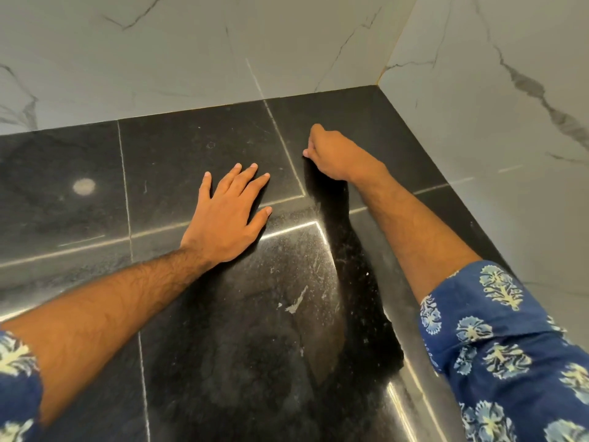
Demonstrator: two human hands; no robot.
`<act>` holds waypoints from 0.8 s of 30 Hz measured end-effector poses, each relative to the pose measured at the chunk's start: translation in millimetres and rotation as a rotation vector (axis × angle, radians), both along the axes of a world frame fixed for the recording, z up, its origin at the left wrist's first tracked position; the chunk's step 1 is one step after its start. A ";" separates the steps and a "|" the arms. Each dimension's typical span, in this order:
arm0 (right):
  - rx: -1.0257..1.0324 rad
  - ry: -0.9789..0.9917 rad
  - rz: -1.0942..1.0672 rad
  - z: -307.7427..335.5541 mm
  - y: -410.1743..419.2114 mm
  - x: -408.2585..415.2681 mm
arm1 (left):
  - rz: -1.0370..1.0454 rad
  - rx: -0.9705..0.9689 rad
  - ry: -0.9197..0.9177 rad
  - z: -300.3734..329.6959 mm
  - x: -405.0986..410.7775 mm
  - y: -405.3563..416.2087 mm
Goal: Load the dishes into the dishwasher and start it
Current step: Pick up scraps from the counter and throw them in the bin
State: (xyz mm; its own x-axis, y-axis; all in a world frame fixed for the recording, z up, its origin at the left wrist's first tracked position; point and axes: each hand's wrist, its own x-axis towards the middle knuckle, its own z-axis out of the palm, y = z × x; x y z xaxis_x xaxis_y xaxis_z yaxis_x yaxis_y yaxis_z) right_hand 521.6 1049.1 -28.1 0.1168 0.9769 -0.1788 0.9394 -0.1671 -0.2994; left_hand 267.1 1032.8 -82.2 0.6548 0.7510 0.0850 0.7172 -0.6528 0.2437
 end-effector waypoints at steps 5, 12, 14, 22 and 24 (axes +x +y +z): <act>0.141 0.767 -0.309 25.3 -85.4 -40.2 | -0.019 -0.011 -0.011 2.0 0.9 -0.7; 0.423 1.857 -0.969 32.7 -238.0 -107.7 | -0.049 -0.057 -0.009 7.8 0.3 -4.5; 0.485 1.951 -1.074 35.7 -278.7 -136.6 | -0.068 -0.061 -0.001 9.9 -3.5 -6.2; 0.675 2.037 -1.231 49.7 -388.7 -310.7 | -0.294 -0.387 -0.171 28.1 -78.5 -100.5; 0.671 2.049 -1.242 52.7 -412.9 -348.9 | -0.439 -0.523 -0.242 37.2 -124.1 -155.6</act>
State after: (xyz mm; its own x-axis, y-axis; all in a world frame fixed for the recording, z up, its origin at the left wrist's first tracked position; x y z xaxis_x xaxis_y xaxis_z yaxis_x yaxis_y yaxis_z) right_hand 172.7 636.2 24.6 0.5616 0.5850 -0.5852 -0.8184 0.2886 -0.4969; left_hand 142.9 877.3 -45.1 0.9138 0.4047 -0.0332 0.3021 -0.6229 0.7216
